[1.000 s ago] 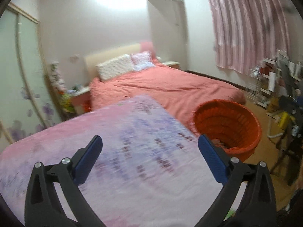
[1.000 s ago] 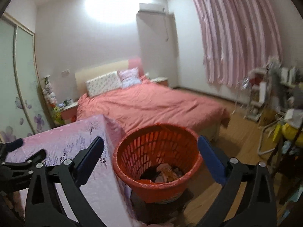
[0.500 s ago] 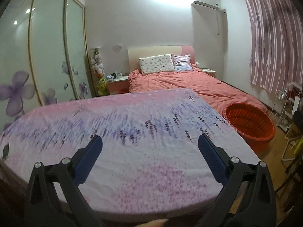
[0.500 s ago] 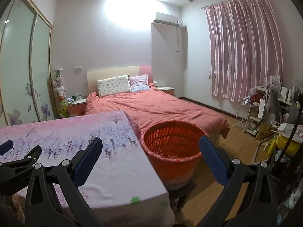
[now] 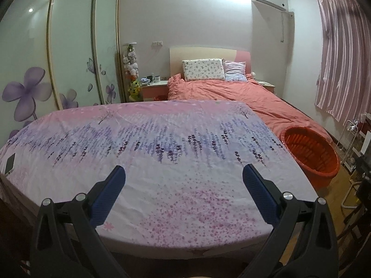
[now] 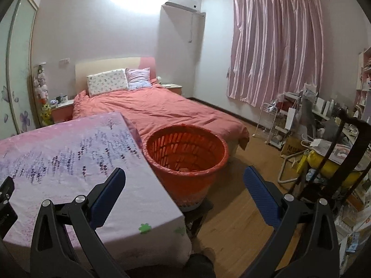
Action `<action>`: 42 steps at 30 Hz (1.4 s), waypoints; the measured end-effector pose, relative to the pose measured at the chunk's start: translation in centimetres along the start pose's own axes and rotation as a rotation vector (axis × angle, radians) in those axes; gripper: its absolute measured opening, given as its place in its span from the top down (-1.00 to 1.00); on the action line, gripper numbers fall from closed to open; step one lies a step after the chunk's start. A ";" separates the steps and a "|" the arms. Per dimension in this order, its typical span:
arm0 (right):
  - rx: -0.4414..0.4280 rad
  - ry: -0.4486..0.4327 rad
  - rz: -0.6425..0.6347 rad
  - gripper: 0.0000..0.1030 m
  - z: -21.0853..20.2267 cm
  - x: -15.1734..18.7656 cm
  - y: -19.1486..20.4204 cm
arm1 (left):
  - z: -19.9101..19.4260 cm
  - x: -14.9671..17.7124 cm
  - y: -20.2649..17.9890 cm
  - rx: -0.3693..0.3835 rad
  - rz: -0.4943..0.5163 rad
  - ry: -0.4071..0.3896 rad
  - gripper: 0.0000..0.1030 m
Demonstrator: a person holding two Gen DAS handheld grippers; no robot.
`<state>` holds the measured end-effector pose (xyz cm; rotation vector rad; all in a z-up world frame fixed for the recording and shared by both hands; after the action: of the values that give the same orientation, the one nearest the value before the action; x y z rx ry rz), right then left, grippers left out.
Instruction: Collect trash
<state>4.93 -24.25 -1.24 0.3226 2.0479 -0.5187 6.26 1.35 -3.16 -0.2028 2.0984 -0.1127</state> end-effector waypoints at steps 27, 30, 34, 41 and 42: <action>-0.128 0.092 0.055 -0.96 0.2 0.5 0.3 | -0.8 -0.5 -1.5 0.041 -0.024 0.033 -0.92; -0.132 0.092 0.055 -0.96 0.1 0.5 0.1 | -1.0 -0.6 -1.8 0.045 -0.020 0.031 -0.92; -0.135 0.092 0.055 -0.96 0.1 0.5 0.1 | -1.3 -0.6 -2.1 0.039 -0.014 0.025 -0.92; -0.146 0.102 0.052 -0.96 0.3 0.7 0.3 | -1.3 -0.6 -2.5 -0.001 0.018 0.020 -0.92; -0.147 0.103 0.051 -0.96 0.4 0.7 0.3 | -1.3 -0.6 -2.6 -0.001 0.023 0.020 -0.92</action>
<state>4.98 -24.15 -2.06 0.3186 2.1574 -0.3239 5.66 -1.11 -1.55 -0.1788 2.1200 -0.1009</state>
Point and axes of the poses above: each gripper's, at about its wrist camera, not at the fingertips, and z roughly the way its jaws point, y to its left, x to its underside, the point moved 8 cm from there along z, roughly the way its jaws point, and after that the axes turned 12 degrees about -z, right-handed, at the moved point
